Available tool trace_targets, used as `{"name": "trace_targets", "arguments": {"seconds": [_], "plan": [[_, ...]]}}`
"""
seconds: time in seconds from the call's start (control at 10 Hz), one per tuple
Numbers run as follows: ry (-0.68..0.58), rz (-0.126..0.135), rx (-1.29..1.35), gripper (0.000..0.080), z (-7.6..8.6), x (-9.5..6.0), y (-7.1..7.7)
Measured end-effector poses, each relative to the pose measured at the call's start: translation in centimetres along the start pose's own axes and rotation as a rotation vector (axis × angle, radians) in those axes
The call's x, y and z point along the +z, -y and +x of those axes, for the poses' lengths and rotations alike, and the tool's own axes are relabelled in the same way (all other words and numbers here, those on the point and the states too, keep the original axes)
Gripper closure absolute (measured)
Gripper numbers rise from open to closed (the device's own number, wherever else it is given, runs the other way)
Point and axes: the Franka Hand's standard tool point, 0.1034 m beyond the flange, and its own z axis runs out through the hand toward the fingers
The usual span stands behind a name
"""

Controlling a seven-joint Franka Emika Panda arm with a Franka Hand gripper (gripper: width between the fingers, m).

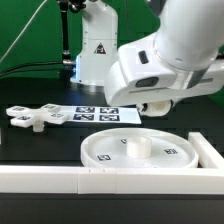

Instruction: Assemble round table

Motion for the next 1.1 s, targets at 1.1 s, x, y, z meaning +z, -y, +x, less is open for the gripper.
{"name": "trace_targets", "arguments": {"seconds": [1.1], "plan": [[-0.611,-0.062,0.061,0.0390,0.6,-6.5,-2.1]]}}
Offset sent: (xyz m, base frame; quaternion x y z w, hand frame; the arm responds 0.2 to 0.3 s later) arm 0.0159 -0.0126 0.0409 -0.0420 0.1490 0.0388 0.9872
